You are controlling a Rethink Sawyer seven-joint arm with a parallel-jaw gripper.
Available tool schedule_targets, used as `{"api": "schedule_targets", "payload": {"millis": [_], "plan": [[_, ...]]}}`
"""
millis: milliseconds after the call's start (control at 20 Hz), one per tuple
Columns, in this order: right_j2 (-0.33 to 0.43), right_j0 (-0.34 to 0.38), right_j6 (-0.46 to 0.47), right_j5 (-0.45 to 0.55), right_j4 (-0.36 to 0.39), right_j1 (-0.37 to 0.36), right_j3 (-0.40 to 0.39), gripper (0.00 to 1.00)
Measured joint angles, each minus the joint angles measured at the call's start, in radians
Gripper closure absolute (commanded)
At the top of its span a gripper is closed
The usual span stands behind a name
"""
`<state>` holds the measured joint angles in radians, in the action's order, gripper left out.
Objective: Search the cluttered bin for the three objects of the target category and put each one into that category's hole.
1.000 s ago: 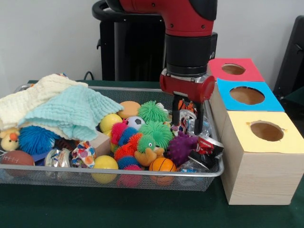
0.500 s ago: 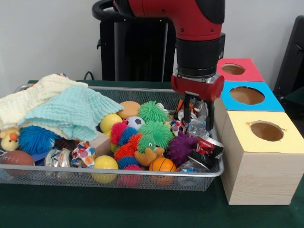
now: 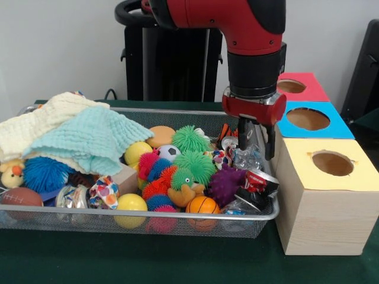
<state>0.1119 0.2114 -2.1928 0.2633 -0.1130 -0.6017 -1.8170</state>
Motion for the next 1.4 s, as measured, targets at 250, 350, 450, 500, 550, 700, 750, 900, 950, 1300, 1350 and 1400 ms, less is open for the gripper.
{"api": "schedule_targets", "payload": {"millis": [250, 350, 450, 500, 550, 700, 750, 900, 950, 1300, 1350, 1400], "plan": [[0.023, 0.023, 0.000, -0.005, 0.000, 0.000, -0.020, 0.00], [0.028, 0.031, 0.000, -0.009, 0.000, 0.001, -0.023, 0.00], [0.033, 0.043, 0.000, -0.016, 0.000, 0.001, -0.028, 0.00], [0.034, 0.047, 0.000, -0.018, 0.000, 0.001, -0.030, 0.00], [0.039, 0.062, 0.000, -0.027, 0.001, 0.000, -0.037, 0.00], [0.043, 0.076, 0.000, -0.039, 0.008, 0.000, -0.049, 0.00], [0.044, 0.080, 0.000, -0.042, 0.011, 0.000, -0.053, 0.00], [0.046, 0.091, 0.000, -0.061, 0.028, 0.000, -0.070, 0.00], [0.046, 0.092, 0.000, -0.066, 0.032, 0.000, -0.073, 0.00], [0.048, 0.093, 0.000, -0.108, 0.043, 0.011, -0.075, 0.00], [0.048, 0.093, 0.000, -0.123, 0.043, 0.019, -0.075, 0.00], [0.048, 0.093, 0.000, -0.130, 0.043, 0.023, -0.075, 0.00]]}}
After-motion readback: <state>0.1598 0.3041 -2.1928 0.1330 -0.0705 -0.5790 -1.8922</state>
